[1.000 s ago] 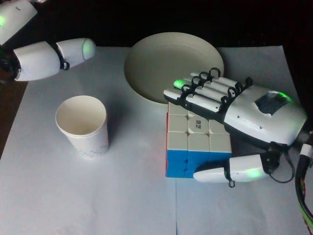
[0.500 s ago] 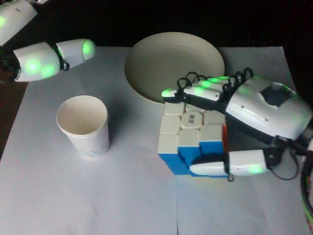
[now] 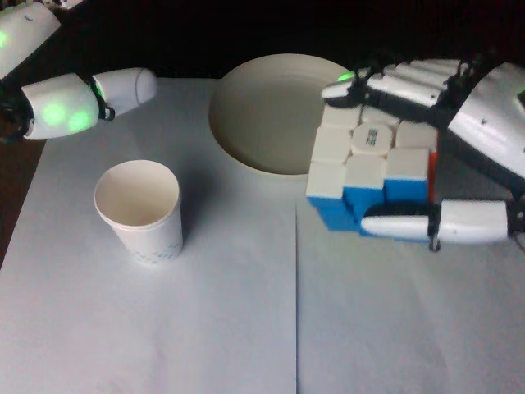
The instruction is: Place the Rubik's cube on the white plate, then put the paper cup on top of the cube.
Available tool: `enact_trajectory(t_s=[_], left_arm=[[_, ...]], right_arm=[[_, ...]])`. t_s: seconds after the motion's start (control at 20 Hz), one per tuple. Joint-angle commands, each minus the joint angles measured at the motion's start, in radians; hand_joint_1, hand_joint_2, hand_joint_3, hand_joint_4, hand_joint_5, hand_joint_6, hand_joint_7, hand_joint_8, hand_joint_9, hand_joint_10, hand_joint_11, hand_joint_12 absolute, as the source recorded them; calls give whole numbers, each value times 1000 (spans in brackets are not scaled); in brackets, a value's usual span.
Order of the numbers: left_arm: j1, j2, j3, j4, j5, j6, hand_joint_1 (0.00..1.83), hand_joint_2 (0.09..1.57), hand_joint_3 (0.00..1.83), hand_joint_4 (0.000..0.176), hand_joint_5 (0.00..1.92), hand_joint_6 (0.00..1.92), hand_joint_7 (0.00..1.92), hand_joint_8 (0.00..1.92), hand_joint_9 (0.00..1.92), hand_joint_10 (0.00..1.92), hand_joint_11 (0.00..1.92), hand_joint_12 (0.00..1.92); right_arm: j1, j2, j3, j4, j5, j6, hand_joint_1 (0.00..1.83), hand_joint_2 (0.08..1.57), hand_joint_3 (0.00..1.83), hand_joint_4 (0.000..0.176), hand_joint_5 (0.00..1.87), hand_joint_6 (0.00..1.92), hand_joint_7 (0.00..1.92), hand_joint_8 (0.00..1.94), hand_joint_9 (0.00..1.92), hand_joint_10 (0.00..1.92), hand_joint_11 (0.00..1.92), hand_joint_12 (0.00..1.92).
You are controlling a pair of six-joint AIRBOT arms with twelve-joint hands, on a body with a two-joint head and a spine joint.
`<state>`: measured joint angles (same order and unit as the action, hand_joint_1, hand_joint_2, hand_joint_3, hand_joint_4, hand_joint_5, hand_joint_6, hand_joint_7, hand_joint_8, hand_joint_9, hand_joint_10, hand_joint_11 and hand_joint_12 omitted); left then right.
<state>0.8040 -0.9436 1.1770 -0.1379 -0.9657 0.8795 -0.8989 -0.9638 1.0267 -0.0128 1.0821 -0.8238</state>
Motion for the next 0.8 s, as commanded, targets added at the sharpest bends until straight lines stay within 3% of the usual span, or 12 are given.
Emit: enact_trajectory(t_s=[0.0,0.15,0.25,0.3,0.4,0.45,0.5,0.55,0.6,0.65,0.7,0.75], left_arm=[[-8,-2,6,-10,-121,-1,329,1235,0,104,103,1,0,0,6,1,0,407],[-6,-2,6,-12,-124,-1,332,1233,0,104,96,0,0,0,0,0,0,401],[-6,-2,7,-12,-123,-1,306,1234,0,91,88,1,0,0,0,0,0,330],[-6,-2,7,-12,-124,-1,284,1231,0,93,86,1,0,0,0,0,0,339],[-7,-3,8,-14,-126,-1,332,1229,0,107,98,3,0,0,0,0,0,489],[-6,-3,8,-14,-127,-1,329,1227,0,112,94,1,0,0,0,0,0,471],[-6,-3,8,-14,-127,-1,301,1232,0,92,100,1,13,1,7,1,0,534],[-6,-5,9,-14,-127,-2,274,1228,0,102,95,0,17,0,6,0,0,518],[-7,-8,11,-15,-128,-2,317,1216,0,93,116,2,16,0,0,0,0,348],[-7,-12,13,-16,-130,-2,371,1225,1,81,127,1,10,0,0,0,0,207],[-6,-14,14,-16,-130,-2,384,1249,10,92,126,0,0,0,0,0,0,177],[-6,-14,14,-16,-130,-2,351,1248,3,94,118,0,0,0,0,0,0,212]], right_arm=[[31,-4,15,45,151,5,1433,1331,0,0,168,1530,436,1648,605,1833,762,1921],[109,-50,78,53,75,4,1424,1351,3,0,136,1536,394,1722,547,1847,450,1921],[165,-96,128,53,12,4,1138,1376,3,0,400,1639,613,1727,825,1903,986,1921],[183,-117,148,53,-9,4,1236,1350,0,0,447,1599,546,1656,698,1797,827,1921],[228,-175,206,53,-77,4,1032,1397,4,12,470,1682,522,1769,543,1888,785,1921],[243,-199,228,53,-106,4,1027,1401,1,16,463,1700,519,1761,569,1889,829,1921],[254,-224,251,54,-133,4,1257,1321,0,0,246,1431,585,1622,594,1827,817,1921],[265,-250,276,60,-160,4,1262,1321,0,0,224,1414,577,1626,666,1776,864,1921],[269,-271,297,69,-177,4,1256,1302,0,0,218,1356,532,1593,717,1783,902,1921],[272,-295,321,81,-196,4,1263,1314,0,0,225,1350,574,1616,687,1801,846,1921],[272,-311,338,94,-211,4,1260,1329,2,0,231,1322,559,1649,410,1836,531,1921],[272,-322,350,101,-225,4,1231,1241,0,0,214,1304,312,1432,384,1806,513,1921]])
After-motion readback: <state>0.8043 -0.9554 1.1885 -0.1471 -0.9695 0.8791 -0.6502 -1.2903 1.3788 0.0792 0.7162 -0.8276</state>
